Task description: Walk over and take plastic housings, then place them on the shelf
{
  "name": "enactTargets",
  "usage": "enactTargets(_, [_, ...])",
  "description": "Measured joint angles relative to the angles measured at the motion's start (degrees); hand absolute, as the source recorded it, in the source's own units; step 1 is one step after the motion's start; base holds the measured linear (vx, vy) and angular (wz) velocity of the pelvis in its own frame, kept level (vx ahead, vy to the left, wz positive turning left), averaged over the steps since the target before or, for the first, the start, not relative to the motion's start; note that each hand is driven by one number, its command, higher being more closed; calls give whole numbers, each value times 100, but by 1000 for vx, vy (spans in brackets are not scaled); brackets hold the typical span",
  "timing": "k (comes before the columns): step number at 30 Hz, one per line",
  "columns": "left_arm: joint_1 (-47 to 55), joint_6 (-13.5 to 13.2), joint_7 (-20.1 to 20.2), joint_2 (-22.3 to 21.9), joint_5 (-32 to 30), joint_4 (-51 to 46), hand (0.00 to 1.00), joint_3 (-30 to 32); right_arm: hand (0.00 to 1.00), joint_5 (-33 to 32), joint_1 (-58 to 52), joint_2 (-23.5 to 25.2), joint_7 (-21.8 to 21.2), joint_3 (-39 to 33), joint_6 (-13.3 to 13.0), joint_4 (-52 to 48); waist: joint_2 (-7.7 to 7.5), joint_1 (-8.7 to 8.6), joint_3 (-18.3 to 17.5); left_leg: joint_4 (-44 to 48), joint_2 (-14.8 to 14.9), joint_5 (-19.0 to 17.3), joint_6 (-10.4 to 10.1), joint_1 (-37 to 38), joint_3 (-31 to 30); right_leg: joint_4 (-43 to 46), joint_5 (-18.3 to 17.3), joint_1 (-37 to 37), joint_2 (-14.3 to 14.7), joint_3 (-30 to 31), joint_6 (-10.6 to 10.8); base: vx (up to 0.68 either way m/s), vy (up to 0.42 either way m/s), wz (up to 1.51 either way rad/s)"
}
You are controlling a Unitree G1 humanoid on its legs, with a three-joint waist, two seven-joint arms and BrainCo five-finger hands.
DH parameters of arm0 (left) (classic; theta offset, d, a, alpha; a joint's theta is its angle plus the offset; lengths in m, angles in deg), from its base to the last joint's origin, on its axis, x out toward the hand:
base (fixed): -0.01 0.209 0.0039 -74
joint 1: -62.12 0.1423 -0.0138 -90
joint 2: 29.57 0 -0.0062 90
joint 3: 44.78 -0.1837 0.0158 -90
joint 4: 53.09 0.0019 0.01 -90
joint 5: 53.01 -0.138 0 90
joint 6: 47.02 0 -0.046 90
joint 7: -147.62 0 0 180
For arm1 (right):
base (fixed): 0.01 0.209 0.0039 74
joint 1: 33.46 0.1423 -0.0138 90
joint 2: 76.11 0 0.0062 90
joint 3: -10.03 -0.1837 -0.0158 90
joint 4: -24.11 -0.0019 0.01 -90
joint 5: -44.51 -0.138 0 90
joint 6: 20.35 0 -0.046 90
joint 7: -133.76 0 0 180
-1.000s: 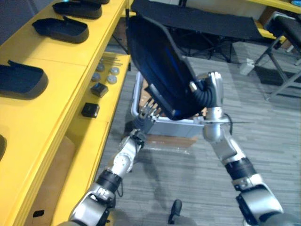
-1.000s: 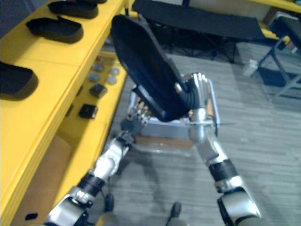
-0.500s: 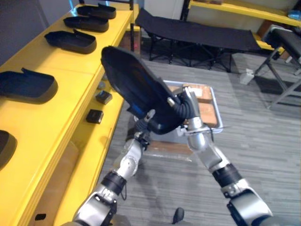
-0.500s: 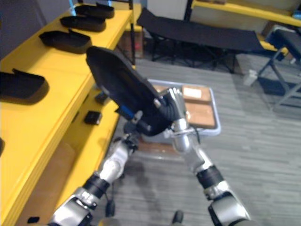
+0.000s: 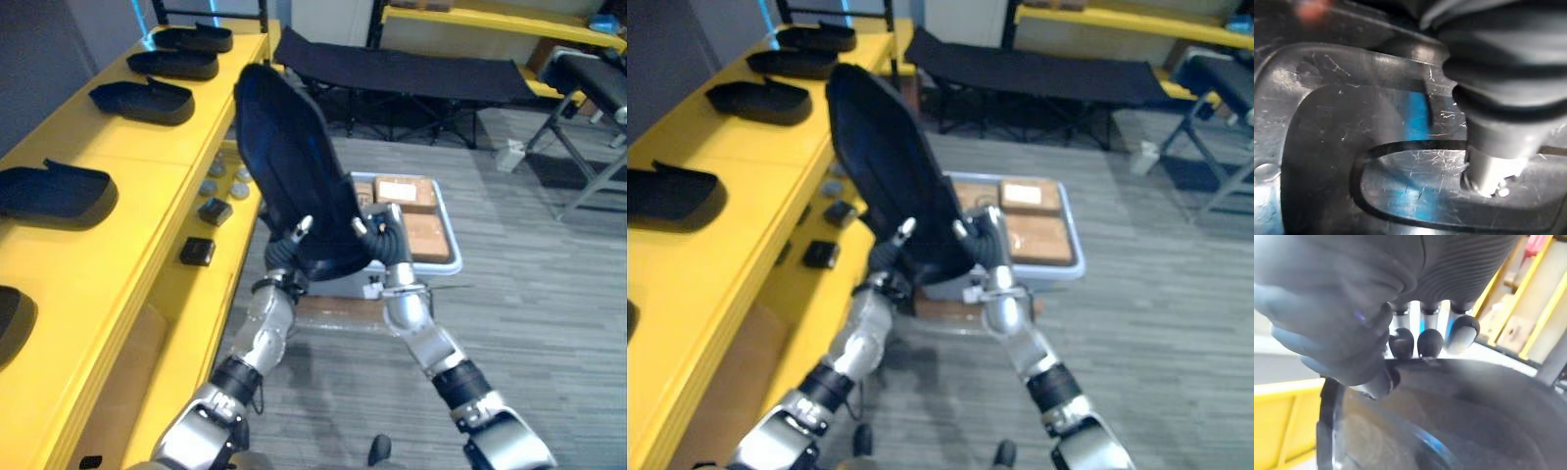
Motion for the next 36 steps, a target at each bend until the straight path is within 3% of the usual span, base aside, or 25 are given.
enactTargets(6, [6, -1, -233, 5, -1167, -83, 100, 204, 100, -57, -117, 49, 16, 2, -1, 57, 0, 4, 0, 0, 0, -19, -20, -3, 31, -1, -11, -20, -2, 9, -10, 0, 0, 0])
enactTargets(9, [59, 11, -283, 17, -1436, -256, 100, 248, 100, -157, -133, 51, 24, 2, -59, 44, 0, 1, 0, 0, 2, -44, -27, -2, 43, -1, -15, -30, -2, 17, -15, 0, 0, 0])
enactTargets(10, [80, 23, -282, 21, -1558, -298, 100, 284, 0, -177, -139, 55, 23, 4, -92, 48, 0, 2, 0, 0, 2, -51, -28, -5, 43, -1, -26, -39, -2, 22, -32, 10, -1, -4])
enactTargets(18, [428, -50, -103, 199, -1813, -1097, 100, 648, 0, -229, -619, -29, -132, 468, -327, 294, -3, 34, -2, 2, 3, -72, -9, -11, 51, -1, -14, -61, -1, 31, -10, 29, -2, -1])
enactTargets(23, [741, -189, 48, 240, -1825, -1362, 100, 797, 0, -288, -827, -116, -458, 755, -464, 296, -3, 65, -2, 2, 1, -80, -9, -6, -5, -4, -32, -10, 1, -17, 8, 7, -1, 5])
enactTargets(27, [903, -280, 268, 242, -1925, -1635, 100, 856, 0, -351, -857, -117, -550, 994, -748, 195, -1, 125, -9, 2, 2, -84, -15, 5, -26, -4, -48, 7, 4, -26, 13, -1, 0, 1])
enactTargets(30, [1150, -278, 214, 233, -2328, -1846, 100, 985, 0, -743, -847, -159, -634, 777, -806, -318, 12, 144, -107, 2, 1, -80, -10, 11, -17, -2, -55, 1, 6, -34, 2, 0, 0, 0])
enactTargets(32, [1404, -263, -55, 232, -2875, -1995, 100, 1179, 0, -1270, -809, -289, -1095, 328, -869, -829, 55, 137, -205, 2, 0, -83, -13, 44, -5, -2, -58, 10, 6, -28, 0, 8, 0, -2])
enactTargets(36, [1668, -259, -526, 255, -3886, -2106, 100, 1791, 0, -3097, -475, -604, -2240, -709, -958, -1896, 116, 121, -244, 0, 2, -95, -23, 168, 47, -3, -120, 102, 5, -8, -39, -9, -2, -4])
